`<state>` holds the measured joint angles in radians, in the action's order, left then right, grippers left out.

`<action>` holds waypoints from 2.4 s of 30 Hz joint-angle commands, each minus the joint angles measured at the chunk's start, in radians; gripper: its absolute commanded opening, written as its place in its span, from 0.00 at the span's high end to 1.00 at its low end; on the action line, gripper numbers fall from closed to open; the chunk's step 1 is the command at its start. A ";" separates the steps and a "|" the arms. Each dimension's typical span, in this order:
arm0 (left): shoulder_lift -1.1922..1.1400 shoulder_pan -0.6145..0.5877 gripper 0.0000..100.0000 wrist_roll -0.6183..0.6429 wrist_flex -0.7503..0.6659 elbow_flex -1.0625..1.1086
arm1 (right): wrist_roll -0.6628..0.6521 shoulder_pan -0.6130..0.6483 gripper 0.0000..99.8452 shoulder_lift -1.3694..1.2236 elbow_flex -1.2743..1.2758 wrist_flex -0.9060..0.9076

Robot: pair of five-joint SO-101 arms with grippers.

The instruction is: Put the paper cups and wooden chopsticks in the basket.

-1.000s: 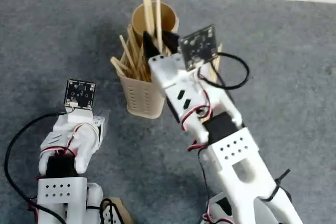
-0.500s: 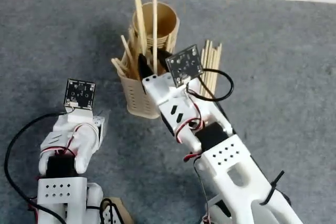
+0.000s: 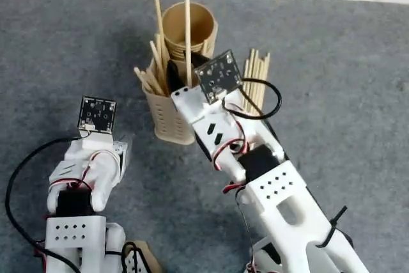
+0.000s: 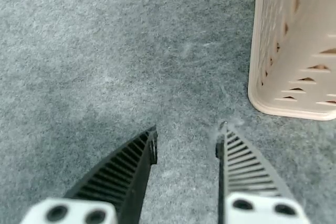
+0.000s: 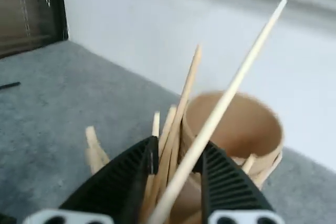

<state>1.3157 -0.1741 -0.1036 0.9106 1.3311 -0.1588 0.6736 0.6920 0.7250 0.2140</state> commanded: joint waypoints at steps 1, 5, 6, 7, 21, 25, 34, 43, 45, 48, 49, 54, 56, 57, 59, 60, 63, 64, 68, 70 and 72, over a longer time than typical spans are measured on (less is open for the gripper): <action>0.004 0.015 0.79 0.005 -0.006 -0.007 | -0.021 0.004 0.92 0.016 -0.120 0.036; 0.002 0.015 0.79 0.005 -0.006 -0.007 | -0.107 -0.007 0.99 0.024 -0.183 0.056; 0.002 0.015 0.79 0.005 -0.006 -0.007 | -0.123 -0.038 1.00 0.024 -0.196 0.090; 0.002 0.015 0.79 0.005 -0.006 -0.007 | -0.126 -0.076 1.00 0.024 -0.211 0.130; 0.007 0.016 0.79 0.005 -0.006 -0.007 | -0.037 -0.605 1.00 0.021 -0.214 0.556; 0.007 0.016 0.79 0.005 -0.006 -0.007 | -0.038 -0.622 1.00 0.012 -0.068 0.556; -0.070 -0.197 0.79 -0.091 0.137 -0.226 | -0.038 -0.561 0.99 0.010 0.309 0.407; -0.644 -0.266 0.79 -0.318 0.368 -0.799 | -0.038 -0.558 0.99 0.021 0.582 0.159; -0.803 -0.255 0.79 -0.387 0.436 -0.921 | -0.038 -0.561 0.99 0.021 0.615 0.111; -1.049 -0.243 0.79 -0.525 0.525 -1.082 | -0.038 -0.561 0.99 0.021 0.631 0.087; -1.132 -0.243 0.78 -0.578 0.546 -1.135 | -0.038 -0.561 0.99 0.021 0.631 0.087; -1.512 -0.246 0.75 -0.723 0.624 -1.400 | -0.038 -0.562 0.99 0.021 0.631 0.087; -1.641 -0.243 0.75 -0.740 0.641 -1.509 | -0.038 -0.562 0.99 0.021 0.631 0.085; -1.698 -0.242 0.75 -0.740 0.644 -1.561 | -0.038 -0.562 0.99 0.021 0.630 0.085; -1.796 -0.228 0.75 -0.752 0.660 -1.650 | -0.038 -0.562 0.99 0.021 0.630 0.085; -1.836 -0.222 0.75 -0.769 0.684 -1.690 | -0.038 -0.562 0.99 0.021 0.630 0.085; -1.920 -0.185 0.75 -0.801 0.730 -1.767 | -0.038 -0.562 0.99 0.021 0.630 0.085; -1.940 -0.177 0.75 -0.801 0.729 -1.787 | -0.038 -0.562 0.99 0.021 0.630 0.085; -2.014 -0.163 0.75 -0.801 0.729 -1.845 | -0.038 -0.562 0.99 0.021 0.630 0.085; -2.057 -0.163 0.75 -0.799 0.729 -1.871 | -0.038 -0.562 0.99 0.021 0.630 0.085; -2.098 -0.168 0.77 -0.798 0.729 -1.908 | -0.038 -0.562 0.99 0.021 0.630 0.085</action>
<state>-0.7449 -0.3567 -0.8953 1.6287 -0.4948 -0.2079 0.1089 0.6935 1.3617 0.3138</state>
